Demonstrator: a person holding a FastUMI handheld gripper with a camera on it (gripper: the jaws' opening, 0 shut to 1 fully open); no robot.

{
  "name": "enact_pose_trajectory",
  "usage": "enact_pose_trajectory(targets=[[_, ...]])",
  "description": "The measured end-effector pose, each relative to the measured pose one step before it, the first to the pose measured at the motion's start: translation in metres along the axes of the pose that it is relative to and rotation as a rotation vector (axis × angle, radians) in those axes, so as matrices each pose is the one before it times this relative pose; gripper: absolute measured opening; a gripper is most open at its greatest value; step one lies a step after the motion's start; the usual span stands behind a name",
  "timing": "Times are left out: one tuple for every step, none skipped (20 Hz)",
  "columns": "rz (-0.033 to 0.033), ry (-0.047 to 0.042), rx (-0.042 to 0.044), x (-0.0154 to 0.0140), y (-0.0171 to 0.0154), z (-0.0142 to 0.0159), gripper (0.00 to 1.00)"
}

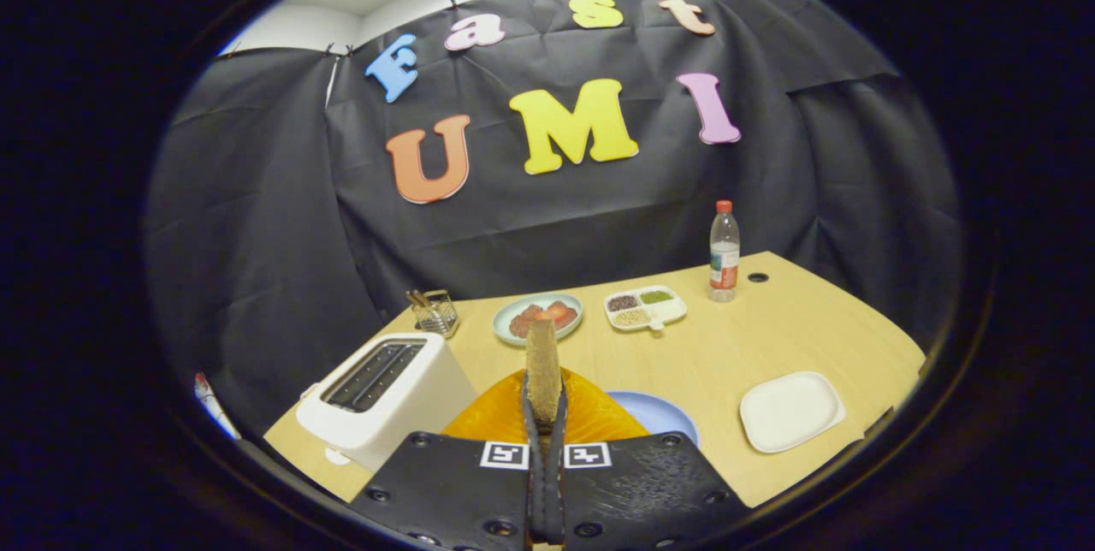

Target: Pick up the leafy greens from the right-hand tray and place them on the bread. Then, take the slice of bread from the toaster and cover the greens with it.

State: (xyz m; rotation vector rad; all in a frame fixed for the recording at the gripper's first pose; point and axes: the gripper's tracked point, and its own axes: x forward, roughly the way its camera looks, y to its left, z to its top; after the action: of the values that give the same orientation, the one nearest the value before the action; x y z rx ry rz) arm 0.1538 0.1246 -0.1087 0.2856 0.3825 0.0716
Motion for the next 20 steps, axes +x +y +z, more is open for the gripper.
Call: enact_pose_trajectory(targets=[[-0.00031,0.00823,0.00175,0.00518,-0.00017,-0.0072,0.0],[0.00094,0.00715,0.00739,0.00435,0.00004,-0.00643,0.0],[-0.00078,0.00556,0.01031,0.00386,0.00021,-0.00582,0.0],[-0.00073,0.00445,0.01445,0.00296,-0.0009,-0.00449,0.0],[0.00229,0.00349,0.01937,0.00174,-0.00121,-0.00383,0.0],[0.00235,0.00209,0.02253,0.00176,-0.00163,-0.00235,0.0],[0.00051,0.00288,0.02058,0.00091,-0.00294,-0.00309,0.0],[0.00121,0.00302,0.02242,0.00108,-0.00426,-0.00194,0.0],[0.0055,0.0021,0.02323,0.00212,-0.00262,-0.00178,0.0],[0.00371,0.00331,0.02014,0.00218,-0.00272,-0.00176,0.0],[-0.00004,0.00437,0.01765,0.00124,-0.0052,-0.00201,0.0],[-0.00357,0.00887,0.01032,0.00142,-0.00526,-0.00205,0.0],[-0.00534,0.00527,0.00603,0.00204,-0.00555,-0.00196,0.01],[-0.01179,0.00468,-0.00358,-0.00028,-0.00658,-0.00118,0.01],[-0.01142,-0.00144,-0.00592,0.0006,-0.00543,-0.00039,0.03],[-0.00887,0.00109,-0.00698,-0.00071,-0.00523,-0.00031,0.03],[-0.0079,0.00639,-0.0093,0.0014,-0.0052,-0.00183,0.06],[-0.00072,0.00717,-0.00332,-0.00218,-0.00319,-0.0017,0.1],[-0.00501,0.00803,-0.00263,0.00184,-0.00544,-0.00159,0.13],[-0.00949,0.00823,-0.00273,0.00122,-0.00408,-0.00097,0.17]])
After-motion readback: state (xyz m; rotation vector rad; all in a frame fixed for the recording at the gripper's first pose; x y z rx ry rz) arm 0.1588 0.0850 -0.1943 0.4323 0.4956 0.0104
